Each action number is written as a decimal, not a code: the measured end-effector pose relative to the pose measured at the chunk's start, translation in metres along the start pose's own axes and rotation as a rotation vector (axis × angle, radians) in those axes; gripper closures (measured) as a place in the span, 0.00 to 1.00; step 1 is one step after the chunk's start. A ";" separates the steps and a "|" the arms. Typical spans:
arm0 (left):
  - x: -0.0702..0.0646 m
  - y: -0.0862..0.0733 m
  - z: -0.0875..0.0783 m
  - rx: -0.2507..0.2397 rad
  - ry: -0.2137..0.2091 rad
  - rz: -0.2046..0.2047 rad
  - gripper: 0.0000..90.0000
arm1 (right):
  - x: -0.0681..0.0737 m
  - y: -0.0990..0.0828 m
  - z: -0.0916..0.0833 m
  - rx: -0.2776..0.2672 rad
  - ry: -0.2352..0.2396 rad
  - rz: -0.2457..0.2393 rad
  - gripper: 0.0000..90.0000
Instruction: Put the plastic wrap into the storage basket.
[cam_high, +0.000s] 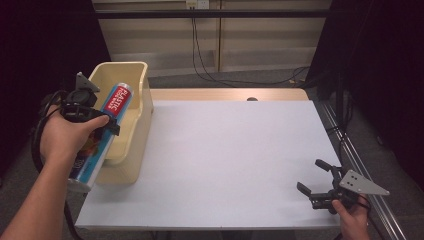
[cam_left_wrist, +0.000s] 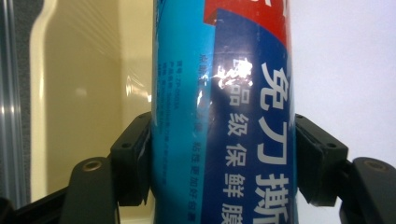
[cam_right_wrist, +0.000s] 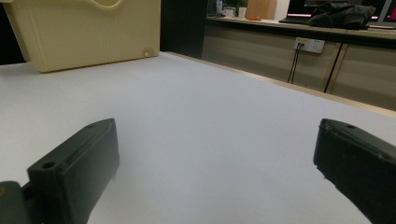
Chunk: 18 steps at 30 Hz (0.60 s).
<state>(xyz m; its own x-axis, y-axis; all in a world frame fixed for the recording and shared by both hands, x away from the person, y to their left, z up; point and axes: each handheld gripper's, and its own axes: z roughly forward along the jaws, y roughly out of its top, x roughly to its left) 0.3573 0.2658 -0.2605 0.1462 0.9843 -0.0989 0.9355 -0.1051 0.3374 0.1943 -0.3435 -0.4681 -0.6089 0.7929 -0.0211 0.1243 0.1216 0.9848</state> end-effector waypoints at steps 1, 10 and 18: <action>0.001 0.000 0.001 0.003 0.000 0.007 0.36 | 0.000 0.000 0.000 0.000 0.000 0.000 0.00; -0.001 0.003 0.015 0.011 0.016 -0.008 0.36 | 0.000 0.000 0.000 0.001 0.003 0.000 0.00; -0.003 0.008 0.028 0.007 0.023 -0.023 0.36 | 0.000 -0.001 -0.001 0.002 0.006 0.004 0.00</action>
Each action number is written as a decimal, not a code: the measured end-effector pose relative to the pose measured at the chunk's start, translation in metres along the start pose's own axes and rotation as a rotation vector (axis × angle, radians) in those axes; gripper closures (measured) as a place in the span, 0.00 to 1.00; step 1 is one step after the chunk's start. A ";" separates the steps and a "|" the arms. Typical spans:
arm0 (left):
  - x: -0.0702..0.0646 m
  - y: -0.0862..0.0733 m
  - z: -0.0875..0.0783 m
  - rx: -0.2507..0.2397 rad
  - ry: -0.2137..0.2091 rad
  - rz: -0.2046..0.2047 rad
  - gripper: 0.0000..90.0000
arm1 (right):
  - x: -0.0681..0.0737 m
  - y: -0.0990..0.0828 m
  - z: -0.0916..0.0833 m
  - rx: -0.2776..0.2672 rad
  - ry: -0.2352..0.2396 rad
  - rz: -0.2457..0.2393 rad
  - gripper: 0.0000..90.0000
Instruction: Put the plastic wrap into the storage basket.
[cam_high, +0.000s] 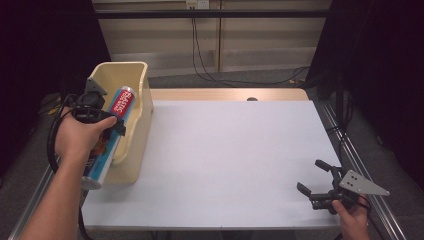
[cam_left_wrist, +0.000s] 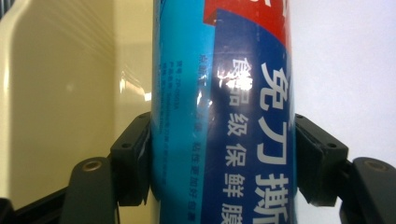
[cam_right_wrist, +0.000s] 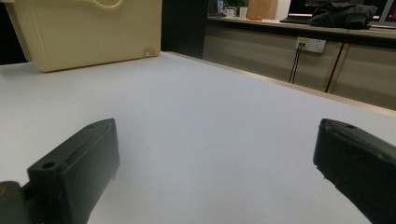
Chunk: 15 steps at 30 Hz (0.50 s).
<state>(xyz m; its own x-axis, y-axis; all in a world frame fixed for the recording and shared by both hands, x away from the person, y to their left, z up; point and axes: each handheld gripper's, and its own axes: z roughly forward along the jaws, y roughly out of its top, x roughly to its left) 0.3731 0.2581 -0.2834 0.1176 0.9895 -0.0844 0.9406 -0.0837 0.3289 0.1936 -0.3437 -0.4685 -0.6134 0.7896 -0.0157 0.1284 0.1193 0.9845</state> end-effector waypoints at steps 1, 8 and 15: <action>0.000 0.002 0.002 0.005 -0.007 -0.001 0.36 | 0.000 0.000 0.000 0.000 -0.001 -0.001 0.00; -0.002 0.006 0.006 0.038 -0.015 -0.019 0.36 | 0.000 0.000 -0.001 0.000 0.000 -0.001 0.00; -0.003 0.007 0.006 0.041 -0.007 -0.019 0.35 | 0.000 0.000 -0.001 -0.001 0.000 0.001 0.00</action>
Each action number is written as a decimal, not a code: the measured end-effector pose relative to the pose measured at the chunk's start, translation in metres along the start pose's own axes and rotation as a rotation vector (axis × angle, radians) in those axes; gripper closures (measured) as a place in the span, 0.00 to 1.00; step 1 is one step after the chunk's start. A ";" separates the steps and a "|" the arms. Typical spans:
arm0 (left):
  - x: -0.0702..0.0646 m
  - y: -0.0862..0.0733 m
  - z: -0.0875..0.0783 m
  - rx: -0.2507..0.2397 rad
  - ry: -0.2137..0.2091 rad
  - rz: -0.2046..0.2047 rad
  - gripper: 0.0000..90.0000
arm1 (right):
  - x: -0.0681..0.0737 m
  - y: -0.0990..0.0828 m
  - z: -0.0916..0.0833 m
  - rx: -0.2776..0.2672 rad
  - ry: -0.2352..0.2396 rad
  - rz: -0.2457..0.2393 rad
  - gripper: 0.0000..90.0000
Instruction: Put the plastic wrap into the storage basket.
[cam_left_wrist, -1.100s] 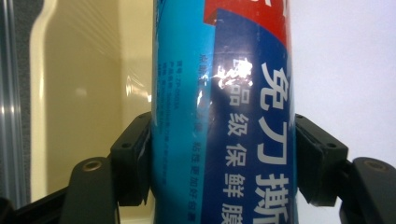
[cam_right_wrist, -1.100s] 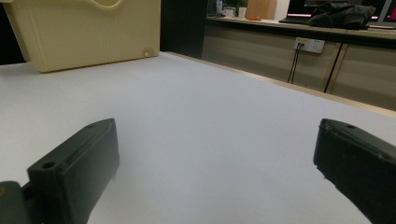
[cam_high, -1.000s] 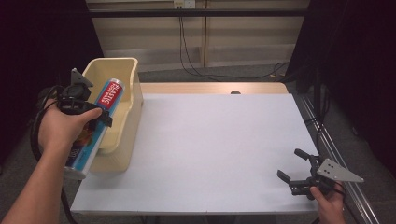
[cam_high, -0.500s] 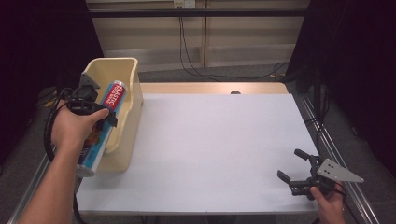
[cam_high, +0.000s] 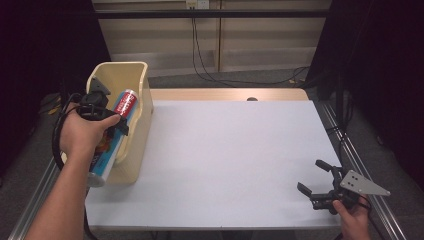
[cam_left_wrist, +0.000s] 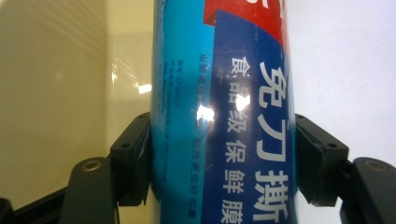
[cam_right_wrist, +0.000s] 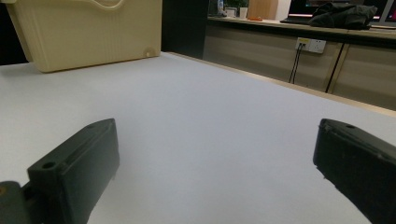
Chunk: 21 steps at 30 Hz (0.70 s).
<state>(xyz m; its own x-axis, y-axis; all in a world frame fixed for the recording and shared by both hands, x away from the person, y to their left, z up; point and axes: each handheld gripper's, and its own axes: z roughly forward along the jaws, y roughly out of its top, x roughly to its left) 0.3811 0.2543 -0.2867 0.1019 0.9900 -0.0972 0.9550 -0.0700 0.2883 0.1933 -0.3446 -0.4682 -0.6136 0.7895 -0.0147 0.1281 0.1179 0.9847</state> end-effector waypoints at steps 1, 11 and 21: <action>0.000 0.000 0.000 -0.005 0.006 0.001 0.35 | 0.000 0.000 0.000 0.000 0.000 0.000 0.00; -0.001 0.001 0.000 0.008 0.012 0.012 0.35 | 0.000 0.000 0.001 -0.001 0.005 -0.008 0.00; 0.000 0.005 -0.010 -0.072 0.009 -0.009 0.37 | 0.000 0.000 0.001 -0.001 0.003 -0.006 0.00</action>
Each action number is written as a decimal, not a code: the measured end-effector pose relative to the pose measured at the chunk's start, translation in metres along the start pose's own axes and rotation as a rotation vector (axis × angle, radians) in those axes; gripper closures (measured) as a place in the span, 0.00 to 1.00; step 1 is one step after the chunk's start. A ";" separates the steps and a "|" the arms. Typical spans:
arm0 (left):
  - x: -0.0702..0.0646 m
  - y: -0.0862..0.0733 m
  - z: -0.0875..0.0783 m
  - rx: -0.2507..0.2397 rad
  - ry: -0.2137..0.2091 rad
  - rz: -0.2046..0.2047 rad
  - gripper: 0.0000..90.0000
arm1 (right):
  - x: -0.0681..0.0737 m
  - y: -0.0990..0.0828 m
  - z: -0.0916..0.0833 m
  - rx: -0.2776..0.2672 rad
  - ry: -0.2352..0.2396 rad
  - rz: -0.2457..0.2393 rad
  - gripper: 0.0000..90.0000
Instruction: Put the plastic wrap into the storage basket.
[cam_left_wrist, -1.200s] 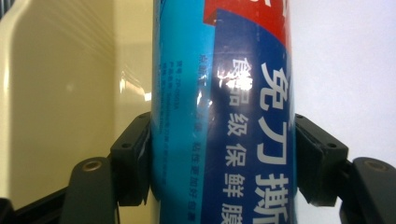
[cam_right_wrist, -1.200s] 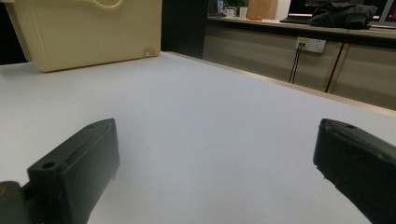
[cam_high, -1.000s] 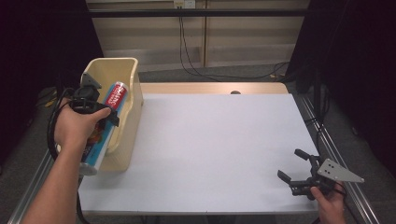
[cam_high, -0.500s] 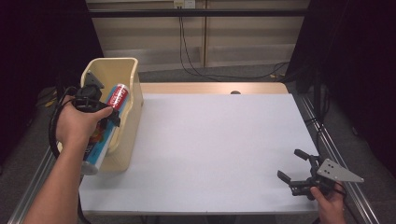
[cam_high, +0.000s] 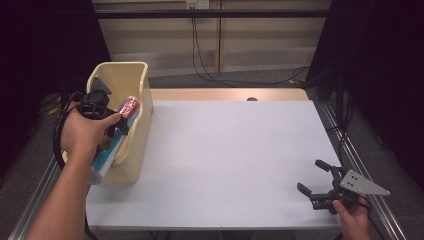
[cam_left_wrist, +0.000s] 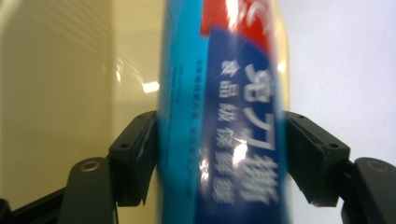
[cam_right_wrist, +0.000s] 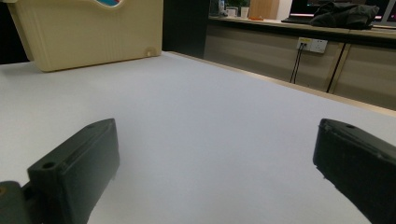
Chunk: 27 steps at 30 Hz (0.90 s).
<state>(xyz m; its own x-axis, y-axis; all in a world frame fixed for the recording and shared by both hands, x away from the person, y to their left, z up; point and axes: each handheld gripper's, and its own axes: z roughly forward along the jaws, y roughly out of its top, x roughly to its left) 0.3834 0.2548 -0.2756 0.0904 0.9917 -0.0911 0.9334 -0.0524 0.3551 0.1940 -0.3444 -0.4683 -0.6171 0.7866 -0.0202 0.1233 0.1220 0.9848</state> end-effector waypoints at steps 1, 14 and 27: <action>0.001 0.003 -0.010 -0.025 -0.034 -0.004 0.41 | 0.000 0.000 0.000 0.000 0.000 0.003 0.00; -0.027 0.008 -0.048 -0.067 -0.114 0.054 0.32 | 0.002 0.002 -0.001 -0.004 0.006 -0.007 0.00; -0.045 0.000 -0.026 -0.055 -0.180 0.091 0.31 | 0.002 0.002 0.001 0.001 0.007 -0.006 0.00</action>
<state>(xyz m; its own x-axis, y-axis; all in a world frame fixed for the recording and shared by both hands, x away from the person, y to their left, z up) 0.3705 0.2128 -0.2467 0.2383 0.9460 -0.2196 0.8987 -0.1291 0.4191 0.1937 -0.3422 -0.4666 -0.6233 0.7816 -0.0251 0.1200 0.1273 0.9846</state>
